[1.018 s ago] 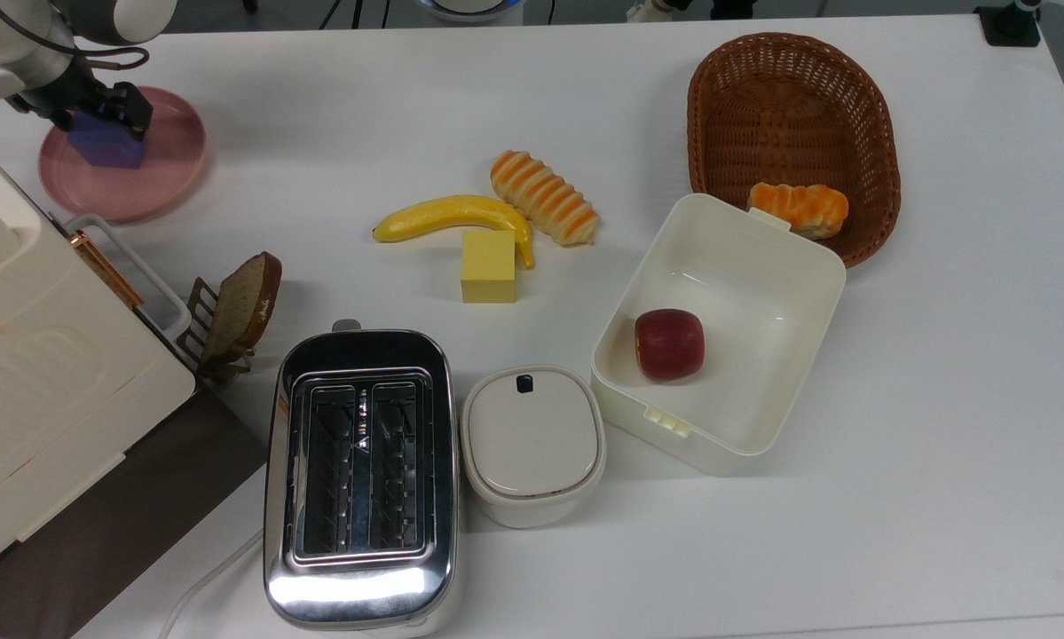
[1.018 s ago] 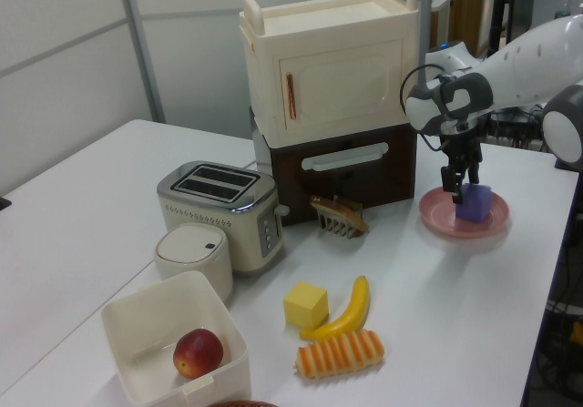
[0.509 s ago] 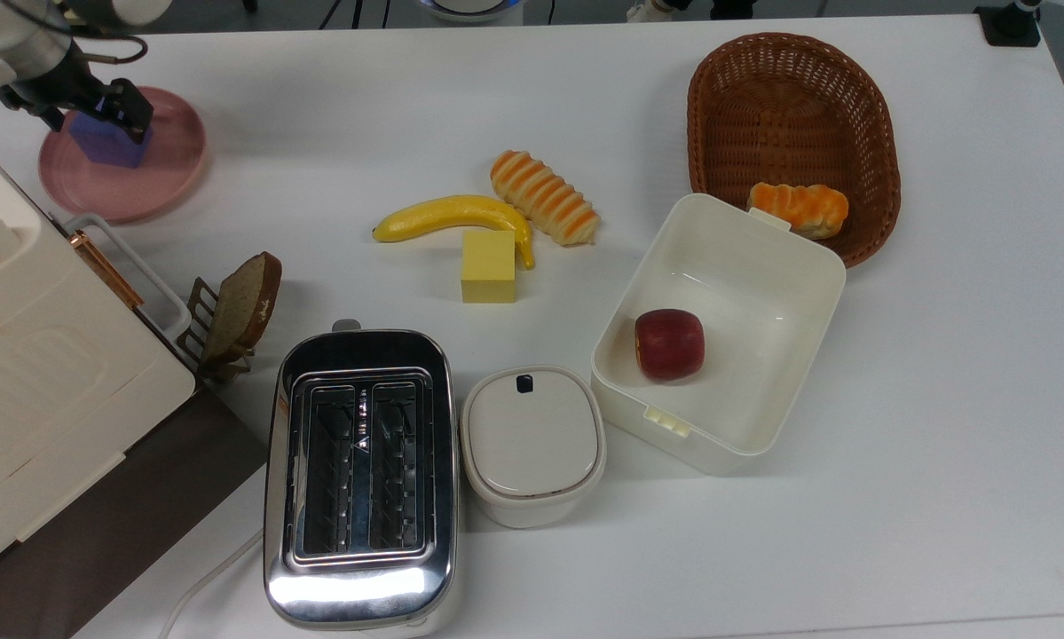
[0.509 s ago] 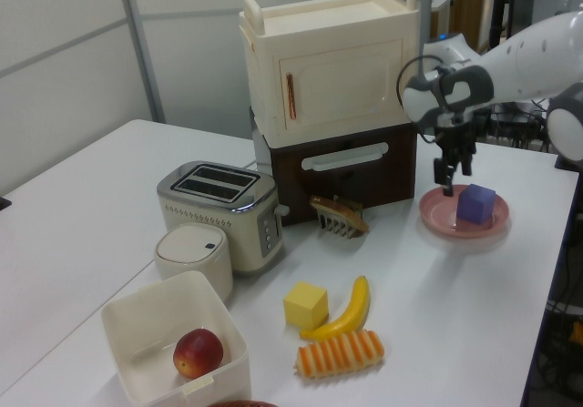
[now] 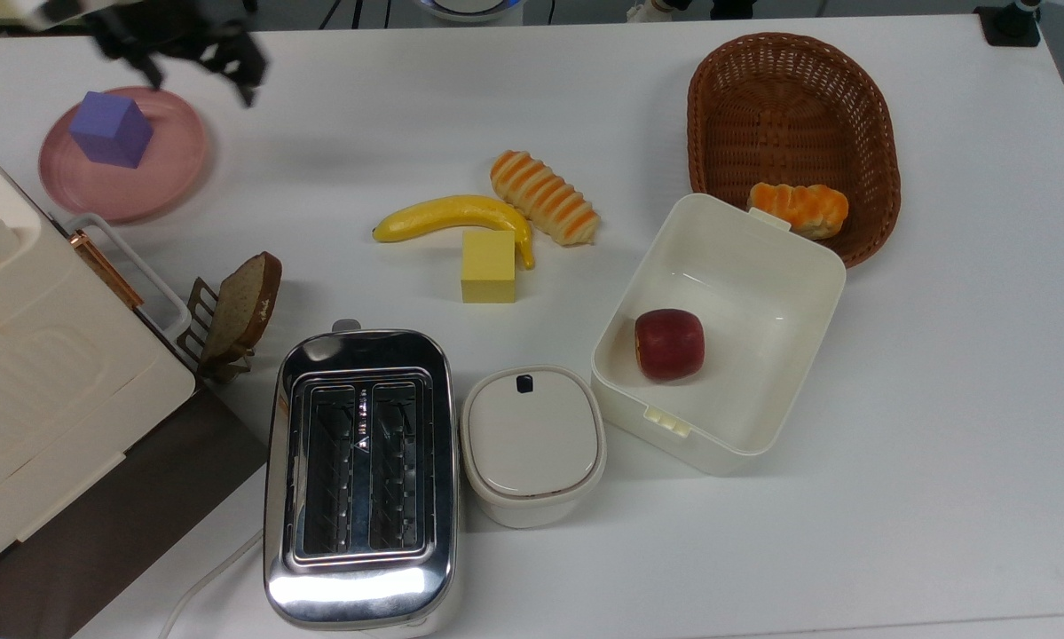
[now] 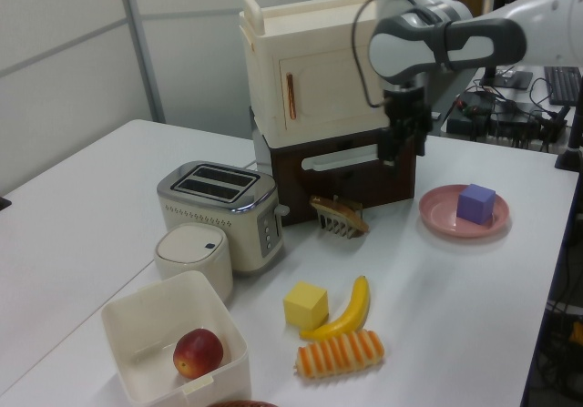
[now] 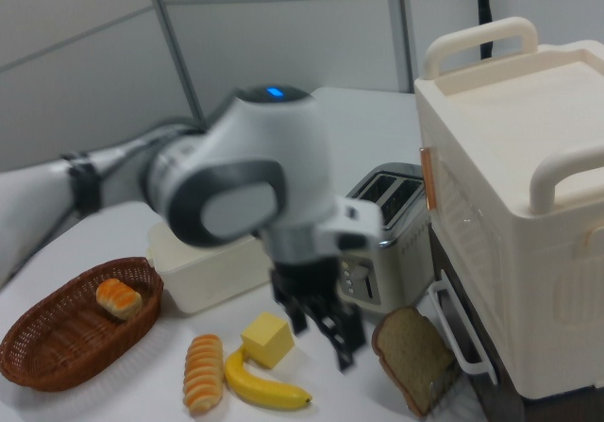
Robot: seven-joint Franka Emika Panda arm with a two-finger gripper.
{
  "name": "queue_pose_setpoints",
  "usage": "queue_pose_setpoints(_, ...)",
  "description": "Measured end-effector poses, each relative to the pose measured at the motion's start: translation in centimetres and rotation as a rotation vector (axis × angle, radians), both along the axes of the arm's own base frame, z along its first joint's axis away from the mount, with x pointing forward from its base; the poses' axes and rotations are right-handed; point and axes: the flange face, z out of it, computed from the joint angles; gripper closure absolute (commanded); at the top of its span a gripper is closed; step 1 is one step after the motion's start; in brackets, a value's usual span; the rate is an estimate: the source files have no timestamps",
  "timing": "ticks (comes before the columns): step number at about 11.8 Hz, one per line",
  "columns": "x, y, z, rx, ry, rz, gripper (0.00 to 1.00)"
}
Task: Put the purple cube on a plate
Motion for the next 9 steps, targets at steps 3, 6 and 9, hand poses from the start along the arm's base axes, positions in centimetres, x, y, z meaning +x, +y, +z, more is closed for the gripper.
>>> queue_pose_setpoints(3, 1.6, 10.9, 2.7, -0.019, -0.034, 0.009, 0.00)
queue_pose_setpoints(6, 2.2, 15.0, 2.6, -0.021, -0.035, 0.043, 0.00)
queue_pose_setpoints(9, 2.3, 17.0, 2.6, -0.026, -0.039, -0.006, 0.00)
